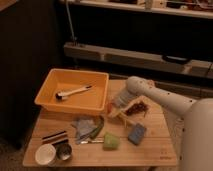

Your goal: Place apple in tray

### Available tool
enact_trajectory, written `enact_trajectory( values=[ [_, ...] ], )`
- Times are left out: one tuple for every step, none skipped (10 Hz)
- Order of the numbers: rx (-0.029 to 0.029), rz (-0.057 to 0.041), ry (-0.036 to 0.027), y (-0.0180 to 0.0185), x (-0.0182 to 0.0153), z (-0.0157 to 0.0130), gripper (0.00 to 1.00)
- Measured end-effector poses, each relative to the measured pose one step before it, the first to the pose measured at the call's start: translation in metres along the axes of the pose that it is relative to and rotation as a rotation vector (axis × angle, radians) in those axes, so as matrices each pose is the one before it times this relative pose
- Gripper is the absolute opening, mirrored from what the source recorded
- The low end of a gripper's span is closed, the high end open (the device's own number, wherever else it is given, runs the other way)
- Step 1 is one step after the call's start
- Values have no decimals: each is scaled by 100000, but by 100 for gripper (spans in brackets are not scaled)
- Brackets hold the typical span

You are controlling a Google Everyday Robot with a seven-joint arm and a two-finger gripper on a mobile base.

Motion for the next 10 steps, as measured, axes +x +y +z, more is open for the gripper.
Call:
enact_trajectory(
  values=[
    [3087,-1103,2188,600,-979,-1759,0],
    [3917,-850,2210,499,-944,-2565,0],
    [3757,-1021,1771,239,-1091,-2853,0],
    [1838,-991,651,1,-880,-1512,0],
    [1682,-736,159,112,-641,-1427,0],
    [1731,-49,-890,-139,-305,-1432,0],
    [-543,-580,-1920,-467,-383,-248,0],
    [-930,191,-2158,-759,-392,107,0],
    [-1608,310,-4841,-1206,-663,980,0],
    [-1513,490,-5536,-1397,-527,1646,0]
  ],
)
